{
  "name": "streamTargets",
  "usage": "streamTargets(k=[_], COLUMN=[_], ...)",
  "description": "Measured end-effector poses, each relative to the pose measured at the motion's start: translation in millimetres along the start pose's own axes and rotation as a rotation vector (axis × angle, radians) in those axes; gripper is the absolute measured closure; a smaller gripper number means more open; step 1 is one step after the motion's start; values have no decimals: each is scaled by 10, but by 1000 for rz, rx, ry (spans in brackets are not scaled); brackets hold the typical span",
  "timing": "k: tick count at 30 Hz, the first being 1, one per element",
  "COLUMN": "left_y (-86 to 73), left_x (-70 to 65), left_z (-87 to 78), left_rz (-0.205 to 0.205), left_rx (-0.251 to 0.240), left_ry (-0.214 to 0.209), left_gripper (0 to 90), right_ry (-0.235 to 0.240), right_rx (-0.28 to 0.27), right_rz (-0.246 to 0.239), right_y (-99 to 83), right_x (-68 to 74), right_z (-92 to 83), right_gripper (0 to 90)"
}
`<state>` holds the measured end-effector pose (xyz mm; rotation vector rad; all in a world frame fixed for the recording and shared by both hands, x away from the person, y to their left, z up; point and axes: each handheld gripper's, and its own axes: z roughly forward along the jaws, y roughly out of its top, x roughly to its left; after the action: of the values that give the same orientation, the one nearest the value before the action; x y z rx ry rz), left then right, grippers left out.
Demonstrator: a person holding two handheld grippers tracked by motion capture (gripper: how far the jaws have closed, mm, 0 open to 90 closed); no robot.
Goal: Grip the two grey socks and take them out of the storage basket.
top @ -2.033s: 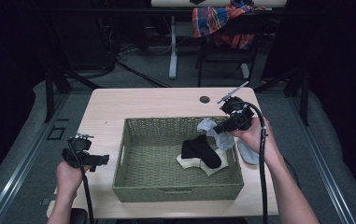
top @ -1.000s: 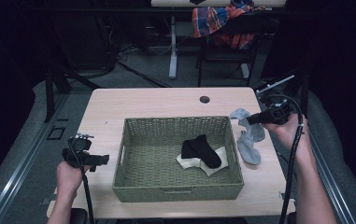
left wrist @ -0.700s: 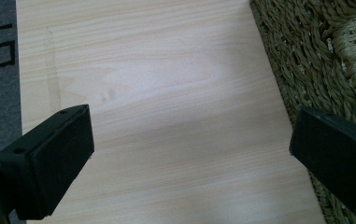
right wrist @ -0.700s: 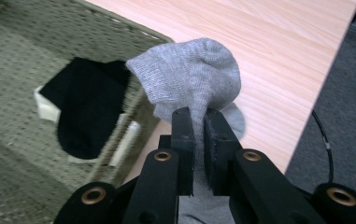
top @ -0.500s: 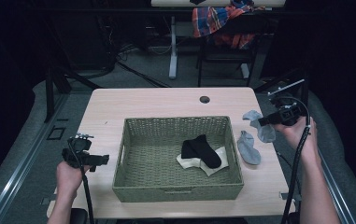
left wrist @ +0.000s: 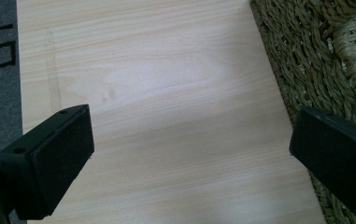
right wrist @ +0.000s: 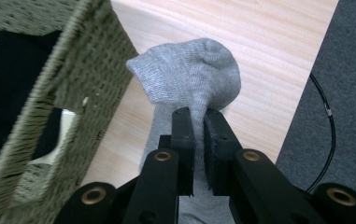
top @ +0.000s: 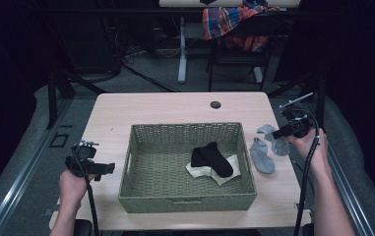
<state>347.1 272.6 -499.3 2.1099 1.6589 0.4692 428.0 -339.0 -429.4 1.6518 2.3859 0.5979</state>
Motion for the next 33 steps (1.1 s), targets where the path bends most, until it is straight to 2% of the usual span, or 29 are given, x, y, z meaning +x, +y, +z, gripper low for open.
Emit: streamTargets(k=[15,21,24,26,28,31,33], left_y=[2,1,1,1,0,0,1], left_x=[-6,-7,-8,-6,-4,-2,-1], left_z=[8,6,7,5,3,0,0], left_rz=[2,3,3,3,3,3,2], left_rx=[3,3,3,2,2,1,0], left_ry=[-1,-1,-1,0,0,-1,-1], left_gripper=[0,0,0,0,0,0,0], right_ry=[-15,3,2,12,14,14,36], right_rx=[118,152,143,119,122,79,50], right_rz=[-28,-24,-12,5,2,24,27], right_y=[-43,-77,-86,-94,-88,-99,-114], right_x=[20,-24,-31,-39,-57,-81,-104], right_z=[545,677,684,667,618,487,362], right_gripper=[839,808,743,627,533,393,295])
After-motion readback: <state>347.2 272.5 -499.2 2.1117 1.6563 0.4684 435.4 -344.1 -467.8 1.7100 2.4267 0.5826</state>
